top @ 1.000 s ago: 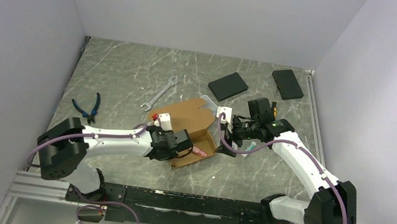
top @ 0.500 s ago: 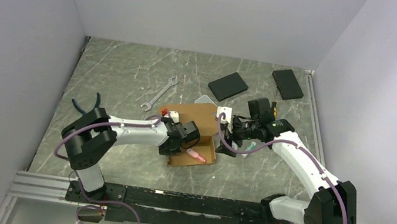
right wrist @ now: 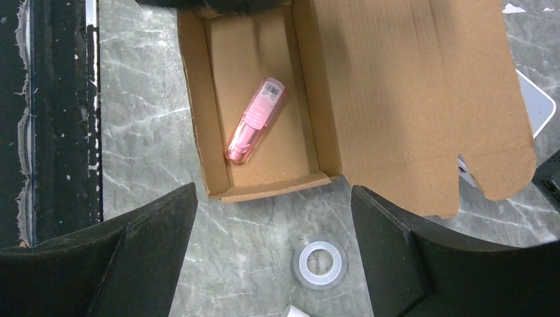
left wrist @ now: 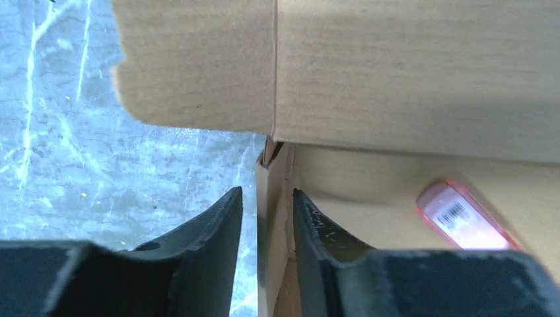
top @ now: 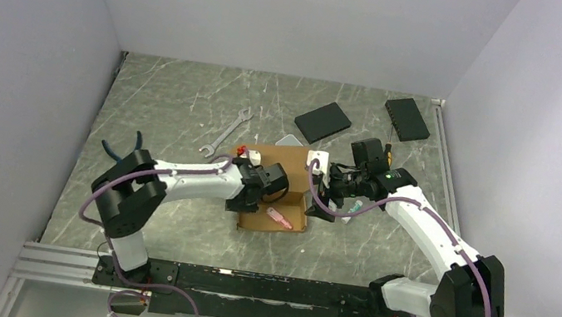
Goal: Fold the paper box
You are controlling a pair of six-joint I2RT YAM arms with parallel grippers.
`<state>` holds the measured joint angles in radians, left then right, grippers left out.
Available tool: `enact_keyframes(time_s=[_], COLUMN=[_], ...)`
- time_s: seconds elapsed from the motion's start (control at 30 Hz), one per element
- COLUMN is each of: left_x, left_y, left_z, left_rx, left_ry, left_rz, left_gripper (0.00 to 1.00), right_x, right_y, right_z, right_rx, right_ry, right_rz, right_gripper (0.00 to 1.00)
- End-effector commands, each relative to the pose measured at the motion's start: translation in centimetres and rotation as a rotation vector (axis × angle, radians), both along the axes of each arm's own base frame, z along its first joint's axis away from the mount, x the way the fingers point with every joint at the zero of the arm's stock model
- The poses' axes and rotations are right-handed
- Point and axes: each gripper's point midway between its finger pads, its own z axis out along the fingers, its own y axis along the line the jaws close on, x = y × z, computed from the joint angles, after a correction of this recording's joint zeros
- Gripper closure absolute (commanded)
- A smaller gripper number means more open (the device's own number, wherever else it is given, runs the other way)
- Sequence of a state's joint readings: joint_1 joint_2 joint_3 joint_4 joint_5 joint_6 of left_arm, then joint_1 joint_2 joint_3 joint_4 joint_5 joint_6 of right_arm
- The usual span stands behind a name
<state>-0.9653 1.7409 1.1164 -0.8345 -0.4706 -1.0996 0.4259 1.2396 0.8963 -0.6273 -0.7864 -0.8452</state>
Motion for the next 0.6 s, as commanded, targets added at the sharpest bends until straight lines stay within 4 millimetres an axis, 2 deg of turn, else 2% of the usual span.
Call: enact_keyframes(time_s=[0.0, 0.23, 0.43, 0.57], left_x=[0.3, -0.6, -1.6, -2.0], left_y=[-0.2, -0.3, -1.0, -1.6], left_z=[3.6, 5.9, 5.7, 6.4], left_rx=[-0.081, -0.201, -0.322, -0.363], left_ry=[-0.069, -0.112, -0.137, -0.152], left_rz=[-0.031, -0.096, -0.222, -0.303], left_gripper=[0.59, 0.58, 0.48, 0.44], right_x=[0.5, 0.5, 0.7, 1.9], right_y=[0.4, 0.3, 0.2, -0.7], right_z=[1.1, 1.2, 1.0, 0.3], right_rx=[0.027, 0.027, 0.020, -0.027], right_ry=[-0.026, -0.023, -0.021, -0.006], right_rz=[0.015, 0.015, 0.007, -0.057], right_gripper=[0.10, 0.10, 0.10, 0.10])
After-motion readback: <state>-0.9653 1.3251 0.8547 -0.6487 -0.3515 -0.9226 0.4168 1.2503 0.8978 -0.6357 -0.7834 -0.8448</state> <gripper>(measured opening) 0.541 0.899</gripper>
